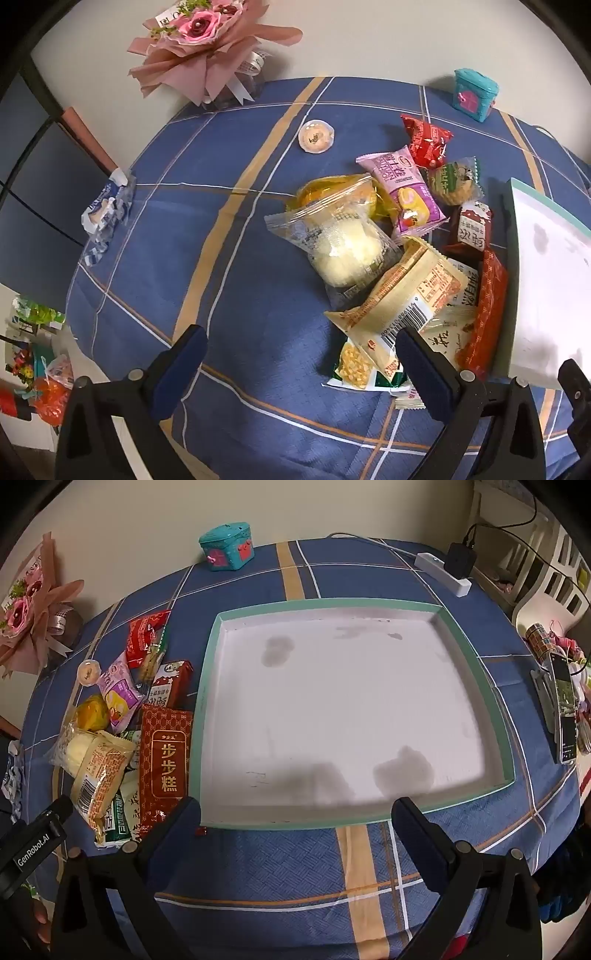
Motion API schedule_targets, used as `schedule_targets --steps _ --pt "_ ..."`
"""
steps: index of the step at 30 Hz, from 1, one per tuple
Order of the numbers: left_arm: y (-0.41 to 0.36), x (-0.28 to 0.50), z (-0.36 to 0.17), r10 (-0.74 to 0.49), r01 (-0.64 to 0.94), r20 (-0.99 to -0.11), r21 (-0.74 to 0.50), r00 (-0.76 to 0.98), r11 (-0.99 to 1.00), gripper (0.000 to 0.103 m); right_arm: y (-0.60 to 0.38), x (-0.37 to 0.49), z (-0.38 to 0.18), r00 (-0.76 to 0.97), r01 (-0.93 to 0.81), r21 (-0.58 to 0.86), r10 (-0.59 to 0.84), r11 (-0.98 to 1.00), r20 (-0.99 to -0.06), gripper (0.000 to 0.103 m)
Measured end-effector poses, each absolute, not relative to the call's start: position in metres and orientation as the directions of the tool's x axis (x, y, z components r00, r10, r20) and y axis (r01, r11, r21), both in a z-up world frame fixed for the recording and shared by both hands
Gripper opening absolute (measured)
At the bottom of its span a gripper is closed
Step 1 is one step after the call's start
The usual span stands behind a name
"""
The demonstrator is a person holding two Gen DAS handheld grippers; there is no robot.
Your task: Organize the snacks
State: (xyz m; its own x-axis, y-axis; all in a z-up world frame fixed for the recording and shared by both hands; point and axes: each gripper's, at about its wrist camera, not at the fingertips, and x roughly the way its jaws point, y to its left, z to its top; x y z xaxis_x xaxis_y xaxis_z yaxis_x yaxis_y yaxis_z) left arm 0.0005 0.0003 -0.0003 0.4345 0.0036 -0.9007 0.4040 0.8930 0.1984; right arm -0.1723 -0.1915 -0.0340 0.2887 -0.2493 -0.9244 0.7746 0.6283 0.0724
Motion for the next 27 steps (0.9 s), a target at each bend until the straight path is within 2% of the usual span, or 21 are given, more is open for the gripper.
schedule_targets --steps 27 --pt "-0.001 -0.004 0.009 -0.074 0.434 -0.905 0.127 0.418 0.892 0.103 -0.194 -0.178 -0.029 0.315 0.786 0.1 -0.257 0.609 -0.914 0.103"
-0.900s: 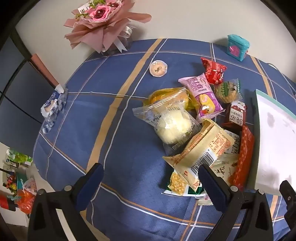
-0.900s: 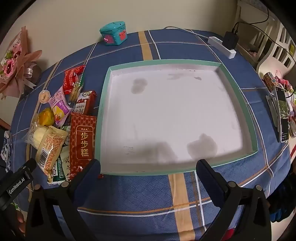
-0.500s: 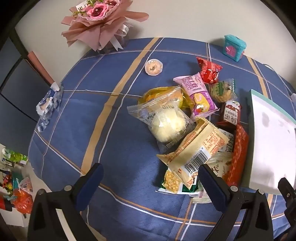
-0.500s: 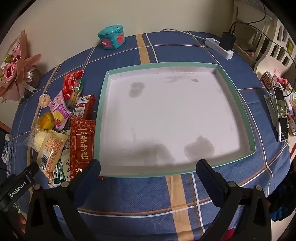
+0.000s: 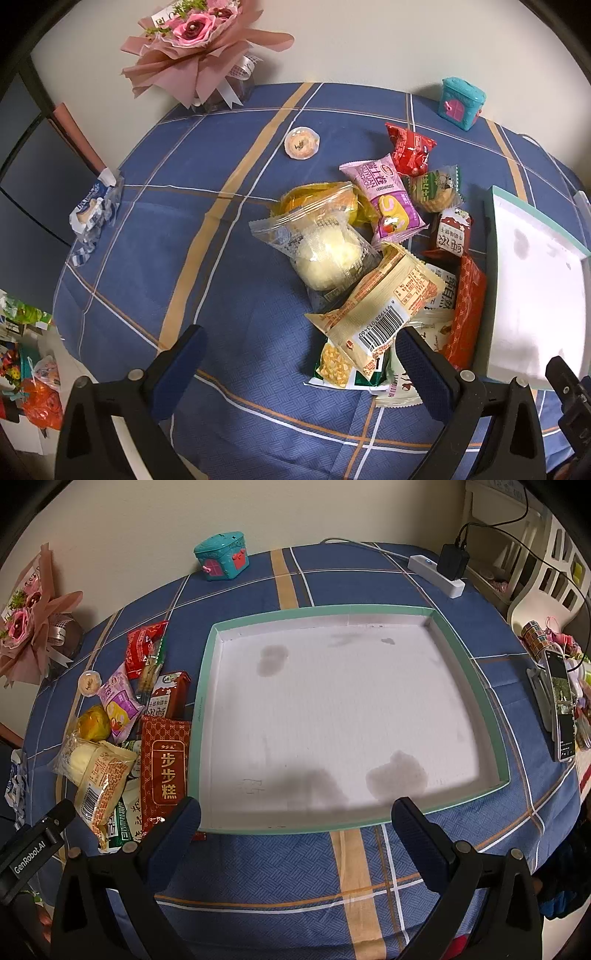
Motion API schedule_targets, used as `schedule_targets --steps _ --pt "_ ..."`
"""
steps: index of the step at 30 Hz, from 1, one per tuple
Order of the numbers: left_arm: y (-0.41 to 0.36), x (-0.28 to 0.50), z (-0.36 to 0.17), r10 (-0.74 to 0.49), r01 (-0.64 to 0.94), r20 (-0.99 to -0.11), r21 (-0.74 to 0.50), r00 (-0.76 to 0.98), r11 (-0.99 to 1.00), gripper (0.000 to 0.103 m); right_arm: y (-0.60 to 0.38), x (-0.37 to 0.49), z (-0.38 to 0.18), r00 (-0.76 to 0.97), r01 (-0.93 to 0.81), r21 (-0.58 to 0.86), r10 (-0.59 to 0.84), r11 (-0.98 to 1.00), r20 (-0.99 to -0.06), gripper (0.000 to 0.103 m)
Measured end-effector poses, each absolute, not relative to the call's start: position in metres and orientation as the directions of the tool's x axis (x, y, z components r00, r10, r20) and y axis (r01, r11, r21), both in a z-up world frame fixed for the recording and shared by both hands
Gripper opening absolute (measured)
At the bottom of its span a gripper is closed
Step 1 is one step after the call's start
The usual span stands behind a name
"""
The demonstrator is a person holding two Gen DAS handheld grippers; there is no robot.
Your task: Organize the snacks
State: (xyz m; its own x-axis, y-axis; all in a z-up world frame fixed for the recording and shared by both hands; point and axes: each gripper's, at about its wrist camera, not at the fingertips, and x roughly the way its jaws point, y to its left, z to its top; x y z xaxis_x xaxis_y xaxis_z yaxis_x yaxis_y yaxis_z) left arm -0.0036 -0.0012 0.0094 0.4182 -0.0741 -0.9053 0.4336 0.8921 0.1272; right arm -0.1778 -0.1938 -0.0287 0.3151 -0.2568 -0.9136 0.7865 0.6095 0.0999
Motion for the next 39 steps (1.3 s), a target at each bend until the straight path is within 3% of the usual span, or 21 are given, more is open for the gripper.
schedule_targets --steps 39 --pt "-0.0028 -0.0059 0.0034 -0.051 0.435 -0.91 0.147 0.412 0.888 0.103 -0.1937 -0.1768 -0.0335 0.306 0.788 0.1 -0.246 0.608 -0.92 0.103"
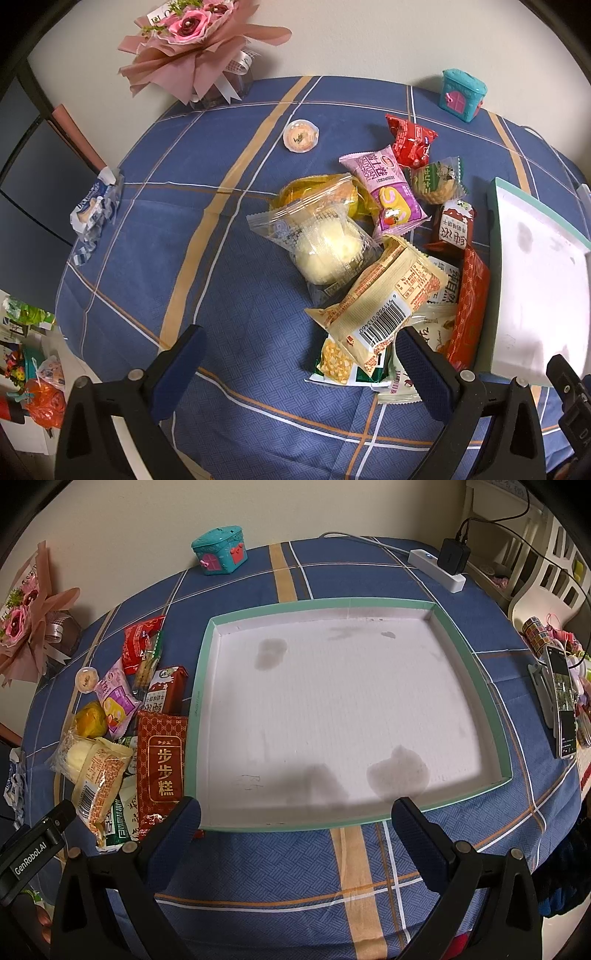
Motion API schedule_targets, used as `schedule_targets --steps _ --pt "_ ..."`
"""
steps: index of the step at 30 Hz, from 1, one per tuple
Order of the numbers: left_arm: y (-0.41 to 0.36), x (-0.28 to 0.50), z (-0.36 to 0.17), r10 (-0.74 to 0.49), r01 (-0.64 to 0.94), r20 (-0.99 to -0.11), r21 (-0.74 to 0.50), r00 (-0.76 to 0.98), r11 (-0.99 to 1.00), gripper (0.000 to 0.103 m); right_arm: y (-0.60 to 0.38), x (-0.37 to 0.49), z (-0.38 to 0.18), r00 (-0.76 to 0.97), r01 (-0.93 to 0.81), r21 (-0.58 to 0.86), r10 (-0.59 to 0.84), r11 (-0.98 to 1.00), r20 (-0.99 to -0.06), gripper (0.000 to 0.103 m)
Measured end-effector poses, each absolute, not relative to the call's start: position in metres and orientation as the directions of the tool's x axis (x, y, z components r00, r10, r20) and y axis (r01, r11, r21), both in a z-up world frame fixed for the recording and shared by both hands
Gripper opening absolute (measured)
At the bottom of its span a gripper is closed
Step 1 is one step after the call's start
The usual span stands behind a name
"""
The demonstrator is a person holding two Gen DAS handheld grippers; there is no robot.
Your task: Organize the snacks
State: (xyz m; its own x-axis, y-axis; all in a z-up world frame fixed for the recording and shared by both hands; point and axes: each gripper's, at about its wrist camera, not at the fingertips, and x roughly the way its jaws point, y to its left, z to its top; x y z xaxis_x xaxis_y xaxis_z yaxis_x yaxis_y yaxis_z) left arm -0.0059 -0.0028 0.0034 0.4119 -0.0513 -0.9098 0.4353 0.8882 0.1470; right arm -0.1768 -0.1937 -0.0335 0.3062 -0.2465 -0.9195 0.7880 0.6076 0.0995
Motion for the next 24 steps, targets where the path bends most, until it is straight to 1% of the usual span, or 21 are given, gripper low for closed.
schedule_targets --steps 24 --pt "-0.0046 -0.0067 0.0021 -0.049 0.436 -0.911 0.148 0.41 0.887 0.103 -0.196 -0.1764 -0.0334 0.305 0.787 0.1 -0.243 0.609 -0.921 0.103"
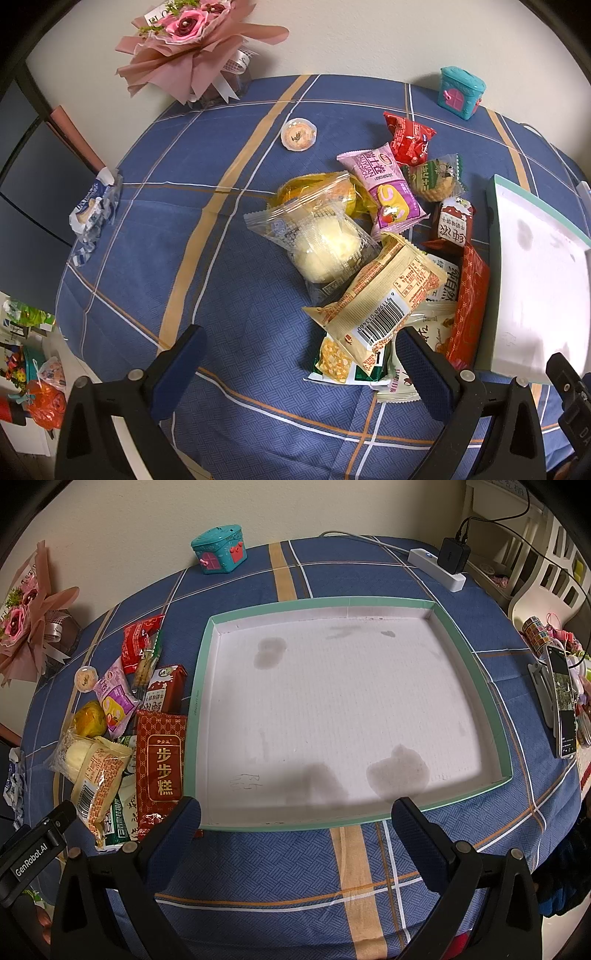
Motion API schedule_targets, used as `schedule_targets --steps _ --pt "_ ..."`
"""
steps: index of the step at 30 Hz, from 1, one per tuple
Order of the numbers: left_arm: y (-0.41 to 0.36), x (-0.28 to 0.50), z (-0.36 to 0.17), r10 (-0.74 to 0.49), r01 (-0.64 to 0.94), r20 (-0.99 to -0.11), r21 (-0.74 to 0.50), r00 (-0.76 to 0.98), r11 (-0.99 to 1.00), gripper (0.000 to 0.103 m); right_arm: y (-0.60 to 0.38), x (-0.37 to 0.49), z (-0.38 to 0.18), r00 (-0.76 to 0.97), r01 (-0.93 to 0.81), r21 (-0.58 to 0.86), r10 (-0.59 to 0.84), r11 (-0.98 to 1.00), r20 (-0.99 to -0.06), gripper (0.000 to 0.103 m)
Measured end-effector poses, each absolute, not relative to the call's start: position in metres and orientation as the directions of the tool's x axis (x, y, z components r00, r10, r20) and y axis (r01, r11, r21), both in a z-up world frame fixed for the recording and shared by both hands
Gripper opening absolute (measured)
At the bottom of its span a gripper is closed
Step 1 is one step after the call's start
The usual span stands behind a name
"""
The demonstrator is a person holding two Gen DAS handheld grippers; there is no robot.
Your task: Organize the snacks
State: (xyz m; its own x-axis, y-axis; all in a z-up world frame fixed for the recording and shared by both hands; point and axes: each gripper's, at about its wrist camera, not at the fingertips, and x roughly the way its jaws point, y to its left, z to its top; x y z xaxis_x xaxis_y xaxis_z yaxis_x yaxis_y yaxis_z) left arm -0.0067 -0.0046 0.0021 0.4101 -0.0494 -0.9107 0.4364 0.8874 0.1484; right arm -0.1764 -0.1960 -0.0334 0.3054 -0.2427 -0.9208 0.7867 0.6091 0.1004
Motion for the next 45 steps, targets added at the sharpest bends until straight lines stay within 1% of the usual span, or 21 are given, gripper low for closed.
schedule_targets --steps 15,22,29,35,45 --pt "-0.005 -0.007 0.002 -0.049 0.432 -0.91 0.147 0.411 0.89 0.103 -0.195 -0.176 -0.033 0.302 0.788 0.092 -0.251 0.609 -0.92 0.103" --pt "0.021 0.013 0.012 -0.065 0.309 -0.902 0.078 0.427 0.948 0.103 -0.186 -0.165 -0.025 0.359 0.756 0.121 -0.253 0.644 -0.898 0.103" --pt "0.04 0.035 0.008 -0.104 0.255 -0.917 -0.003 0.385 0.967 0.103 -0.158 -0.133 -0.021 0.439 0.674 0.195 -0.174 0.712 -0.881 0.103" --pt "0.05 0.058 -0.001 -0.108 0.209 -0.933 -0.036 0.344 0.977 0.103 -0.145 -0.103 -0.029 0.451 0.644 0.251 -0.094 0.722 -0.888 0.103" --pt "0.072 0.082 -0.007 -0.135 0.132 -0.944 -0.099 0.303 0.986 0.103 -0.111 -0.06 -0.03 0.452 0.6 0.241 -0.075 0.763 -0.889 0.103"
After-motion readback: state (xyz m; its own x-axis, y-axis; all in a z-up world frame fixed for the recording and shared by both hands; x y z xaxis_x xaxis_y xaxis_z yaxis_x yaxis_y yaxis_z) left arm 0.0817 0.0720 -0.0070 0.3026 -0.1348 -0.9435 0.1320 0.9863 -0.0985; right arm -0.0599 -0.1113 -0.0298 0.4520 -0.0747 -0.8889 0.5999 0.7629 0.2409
